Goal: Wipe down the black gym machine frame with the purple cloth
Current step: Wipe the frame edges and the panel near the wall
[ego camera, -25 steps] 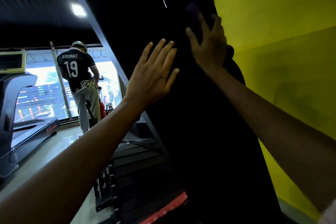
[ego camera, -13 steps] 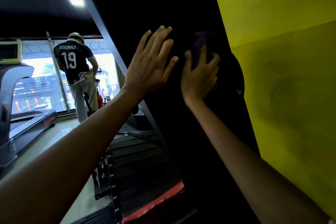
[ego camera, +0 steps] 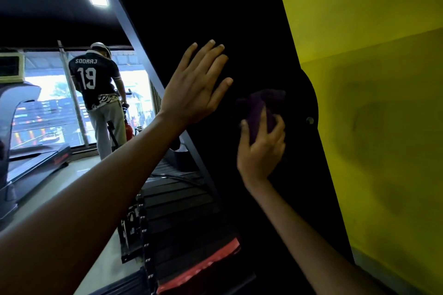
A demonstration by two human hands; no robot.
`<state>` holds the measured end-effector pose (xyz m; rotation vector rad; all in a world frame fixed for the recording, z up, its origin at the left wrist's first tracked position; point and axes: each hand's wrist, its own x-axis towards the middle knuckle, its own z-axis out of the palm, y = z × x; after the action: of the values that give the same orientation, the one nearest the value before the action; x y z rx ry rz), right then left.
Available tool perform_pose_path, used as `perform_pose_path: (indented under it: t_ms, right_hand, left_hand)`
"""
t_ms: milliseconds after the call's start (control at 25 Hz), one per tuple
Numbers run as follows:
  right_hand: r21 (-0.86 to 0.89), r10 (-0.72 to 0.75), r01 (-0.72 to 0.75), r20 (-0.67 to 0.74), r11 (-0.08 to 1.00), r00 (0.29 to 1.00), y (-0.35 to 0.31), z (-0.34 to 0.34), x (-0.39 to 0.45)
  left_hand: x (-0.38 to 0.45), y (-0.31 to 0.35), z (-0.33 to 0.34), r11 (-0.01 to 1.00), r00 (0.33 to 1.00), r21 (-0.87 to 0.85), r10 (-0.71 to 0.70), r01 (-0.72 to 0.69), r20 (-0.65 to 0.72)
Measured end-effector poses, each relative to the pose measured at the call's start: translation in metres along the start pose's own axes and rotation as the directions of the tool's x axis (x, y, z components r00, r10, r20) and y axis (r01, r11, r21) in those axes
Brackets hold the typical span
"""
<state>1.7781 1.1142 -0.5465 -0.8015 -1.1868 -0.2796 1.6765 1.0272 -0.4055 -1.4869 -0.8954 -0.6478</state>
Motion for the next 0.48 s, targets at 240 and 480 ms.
perform_pose_path:
  t_ms: [240,480]
  right_hand:
    - [0.189,-0.855,0.835,0.153,0.517,0.495,0.024,-0.021,-0.01]
    - [0.09,-0.91,0.914,0.175,0.395,0.376,0.105,-0.013,0.052]
  left_hand:
    - [0.001,-0.001,-0.002,0.999,1.0,-0.047,-0.007,0.008,0.026]
    - [0.001,0.0,0.002,0.992,0.992,0.106,0.049,-0.062,0.119]
